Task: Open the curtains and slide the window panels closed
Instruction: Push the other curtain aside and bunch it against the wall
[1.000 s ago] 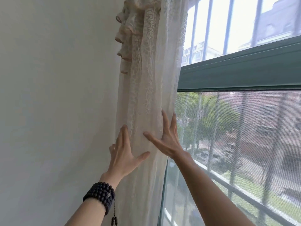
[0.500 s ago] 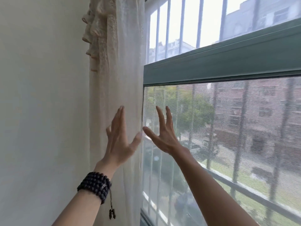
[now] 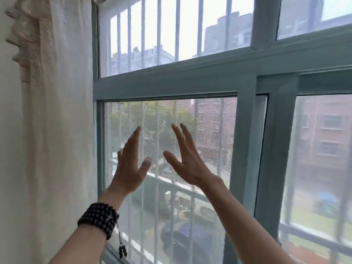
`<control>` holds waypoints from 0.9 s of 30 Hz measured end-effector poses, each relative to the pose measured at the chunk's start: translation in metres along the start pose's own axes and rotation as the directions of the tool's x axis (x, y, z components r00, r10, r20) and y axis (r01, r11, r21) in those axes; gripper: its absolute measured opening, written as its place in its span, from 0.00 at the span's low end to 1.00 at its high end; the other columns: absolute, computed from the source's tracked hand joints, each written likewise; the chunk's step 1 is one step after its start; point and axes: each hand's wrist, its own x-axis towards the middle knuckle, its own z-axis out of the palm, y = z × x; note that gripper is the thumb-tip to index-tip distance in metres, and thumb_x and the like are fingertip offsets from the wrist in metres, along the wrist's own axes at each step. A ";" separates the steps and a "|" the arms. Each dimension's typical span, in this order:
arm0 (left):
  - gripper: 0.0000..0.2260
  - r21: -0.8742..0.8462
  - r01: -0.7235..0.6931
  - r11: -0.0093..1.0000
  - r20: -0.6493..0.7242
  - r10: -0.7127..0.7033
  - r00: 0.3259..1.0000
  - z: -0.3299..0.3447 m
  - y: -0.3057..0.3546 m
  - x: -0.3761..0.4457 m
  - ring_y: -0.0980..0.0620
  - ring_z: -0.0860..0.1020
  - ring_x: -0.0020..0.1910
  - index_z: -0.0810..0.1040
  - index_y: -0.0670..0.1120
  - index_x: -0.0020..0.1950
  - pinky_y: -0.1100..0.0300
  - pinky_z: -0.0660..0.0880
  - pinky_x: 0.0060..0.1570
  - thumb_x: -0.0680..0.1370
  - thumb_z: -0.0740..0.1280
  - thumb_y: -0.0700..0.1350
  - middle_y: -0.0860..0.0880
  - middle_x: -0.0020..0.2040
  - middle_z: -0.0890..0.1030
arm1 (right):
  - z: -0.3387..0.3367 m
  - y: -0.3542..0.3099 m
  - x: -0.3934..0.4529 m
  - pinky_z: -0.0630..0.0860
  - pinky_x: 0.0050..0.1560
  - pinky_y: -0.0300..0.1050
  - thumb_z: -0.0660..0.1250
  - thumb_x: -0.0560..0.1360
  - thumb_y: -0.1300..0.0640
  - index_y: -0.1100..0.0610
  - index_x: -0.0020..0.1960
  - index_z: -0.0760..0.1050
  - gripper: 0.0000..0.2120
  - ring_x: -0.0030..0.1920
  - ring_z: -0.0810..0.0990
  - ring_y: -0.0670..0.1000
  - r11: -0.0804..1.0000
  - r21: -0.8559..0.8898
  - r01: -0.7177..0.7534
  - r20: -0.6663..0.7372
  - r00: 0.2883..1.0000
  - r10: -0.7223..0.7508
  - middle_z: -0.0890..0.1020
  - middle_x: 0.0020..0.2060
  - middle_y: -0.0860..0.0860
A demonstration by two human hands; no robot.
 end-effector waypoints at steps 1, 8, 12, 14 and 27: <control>0.36 -0.027 -0.016 0.999 -0.011 0.016 1.000 0.006 0.006 0.003 0.57 0.51 0.80 0.46 0.53 0.83 0.32 0.50 0.74 0.77 0.55 0.59 0.57 0.83 0.50 | -0.011 -0.002 -0.007 0.51 0.72 0.58 0.51 0.76 0.24 0.29 0.79 0.38 0.37 0.82 0.41 0.50 1.000 -0.016 0.011 -0.012 1.000 -0.011 0.36 0.81 0.39; 0.36 -0.169 -0.196 0.966 0.004 0.200 0.980 0.052 0.065 0.028 0.49 0.56 0.80 0.47 0.49 0.83 0.36 0.50 0.73 0.78 0.53 0.61 0.51 0.83 0.54 | -0.094 -0.016 -0.046 0.54 0.72 0.56 0.56 0.79 0.33 0.33 0.81 0.42 0.35 0.83 0.45 0.49 0.979 -0.200 -0.034 -0.128 0.992 0.008 0.40 0.83 0.42; 0.37 -0.246 -0.284 0.927 0.008 0.294 0.956 0.072 0.093 0.038 0.51 0.55 0.79 0.49 0.45 0.82 0.48 0.48 0.70 0.77 0.54 0.59 0.49 0.82 0.54 | -0.129 -0.024 -0.066 0.52 0.73 0.56 0.51 0.77 0.26 0.36 0.81 0.43 0.38 0.82 0.44 0.48 0.942 -0.313 -0.119 -0.191 0.980 0.061 0.41 0.83 0.46; 0.36 -0.276 -0.351 0.895 0.000 0.365 0.931 0.081 0.110 0.041 0.50 0.57 0.78 0.52 0.42 0.81 0.52 0.49 0.69 0.77 0.56 0.56 0.46 0.82 0.56 | -0.147 -0.028 -0.079 0.50 0.73 0.55 0.46 0.76 0.23 0.37 0.82 0.43 0.39 0.82 0.43 0.47 0.900 -0.398 -0.177 -0.223 0.971 0.092 0.41 0.83 0.46; 0.34 -0.626 -0.504 0.595 -0.020 0.633 0.773 0.142 0.259 0.014 0.46 0.54 0.80 0.49 0.52 0.82 0.39 0.50 0.74 0.78 0.55 0.61 0.47 0.83 0.50 | -0.257 -0.111 -0.209 0.43 0.80 0.60 0.41 0.76 0.24 0.34 0.80 0.40 0.36 0.83 0.40 0.49 0.442 -0.686 -0.578 -0.514 0.815 0.268 0.37 0.83 0.44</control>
